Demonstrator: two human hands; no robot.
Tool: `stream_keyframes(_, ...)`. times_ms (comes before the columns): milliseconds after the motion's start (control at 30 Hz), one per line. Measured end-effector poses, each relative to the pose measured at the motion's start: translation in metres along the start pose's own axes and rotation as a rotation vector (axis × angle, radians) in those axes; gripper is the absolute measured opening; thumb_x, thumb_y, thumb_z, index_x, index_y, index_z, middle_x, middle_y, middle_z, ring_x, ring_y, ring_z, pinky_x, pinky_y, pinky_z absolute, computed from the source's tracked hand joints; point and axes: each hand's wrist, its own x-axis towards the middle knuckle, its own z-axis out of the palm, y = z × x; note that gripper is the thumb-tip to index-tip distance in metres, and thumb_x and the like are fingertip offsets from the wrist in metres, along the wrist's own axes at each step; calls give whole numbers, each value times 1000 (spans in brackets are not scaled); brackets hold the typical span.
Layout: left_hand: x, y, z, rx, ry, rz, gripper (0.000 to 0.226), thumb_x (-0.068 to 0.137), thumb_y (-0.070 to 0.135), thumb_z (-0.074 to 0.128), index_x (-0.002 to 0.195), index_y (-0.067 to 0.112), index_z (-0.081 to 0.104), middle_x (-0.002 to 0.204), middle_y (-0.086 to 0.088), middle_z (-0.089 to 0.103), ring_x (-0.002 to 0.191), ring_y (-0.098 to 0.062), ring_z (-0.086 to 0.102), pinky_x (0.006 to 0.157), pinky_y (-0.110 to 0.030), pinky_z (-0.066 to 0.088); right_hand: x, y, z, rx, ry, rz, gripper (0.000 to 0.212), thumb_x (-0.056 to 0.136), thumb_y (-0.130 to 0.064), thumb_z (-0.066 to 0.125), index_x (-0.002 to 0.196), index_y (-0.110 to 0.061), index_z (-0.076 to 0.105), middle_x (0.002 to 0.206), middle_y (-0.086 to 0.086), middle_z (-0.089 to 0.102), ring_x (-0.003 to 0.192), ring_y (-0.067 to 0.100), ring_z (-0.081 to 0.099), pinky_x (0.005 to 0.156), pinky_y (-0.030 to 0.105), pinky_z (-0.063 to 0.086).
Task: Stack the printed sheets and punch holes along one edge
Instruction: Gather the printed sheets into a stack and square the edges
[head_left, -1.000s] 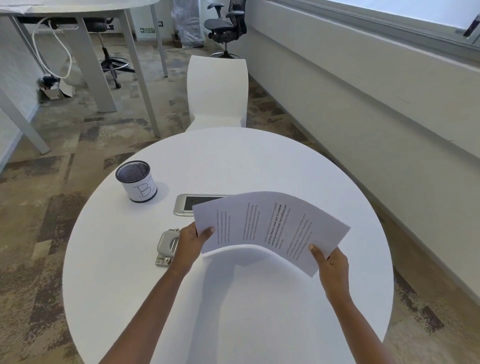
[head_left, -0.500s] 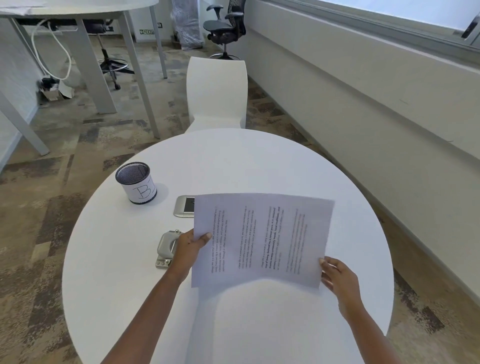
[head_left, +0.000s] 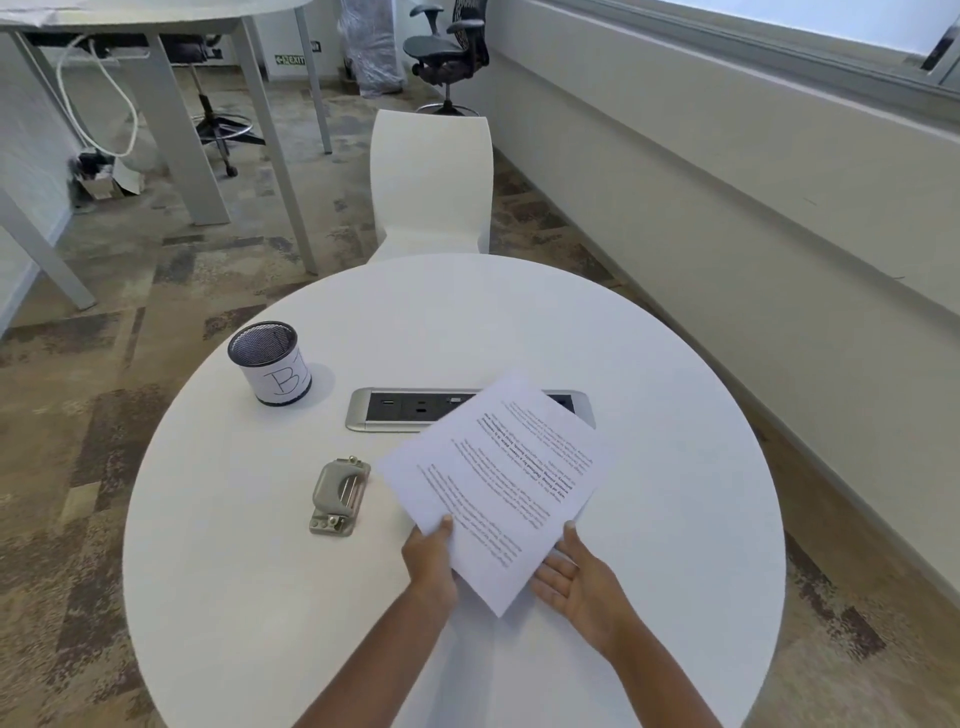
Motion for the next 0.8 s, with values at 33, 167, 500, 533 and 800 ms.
stream_keyframes(33,-4,-6,0,-13,-6,-22,34,91,-7,47,124,-7,49,118,-22,56,97,-27,51,67,-31,50,2,0,2,6,18,-35,32,92,-33,48,112,-10,57,103,9,70,90,21,69,68,29,58)
stream_keyframes(167,-17,-19,-3,-21,-79,-100,29,91,-4,49,116,9,52,99,-11,61,80,-26,57,57,-31,50,8,-4,-2,-37,143,-72,34,93,0,44,127,0,46,110,16,62,87,26,63,77,37,52)
stream_keyframes(500,22,29,-35,53,-203,-199,20,93,22,44,86,11,59,86,-8,62,74,-19,57,61,-29,47,-6,-18,-47,-364,248,-114,37,90,4,44,125,-8,50,112,19,64,92,31,62,75,37,52)
stream_keyframes(533,25,34,-38,115,-250,-206,21,94,24,44,87,12,60,87,-7,64,76,-19,58,63,-28,46,-8,-19,-49,-411,226,-107,35,89,3,45,121,-10,53,106,17,66,87,30,62,72,35,53)
stream_keyframes(800,15,56,-13,475,-409,245,12,91,6,52,93,11,63,84,-1,67,63,-5,66,55,-17,51,-14,-34,-29,-651,176,-377,26,87,2,50,108,-9,60,88,10,72,76,23,69,66,31,55)
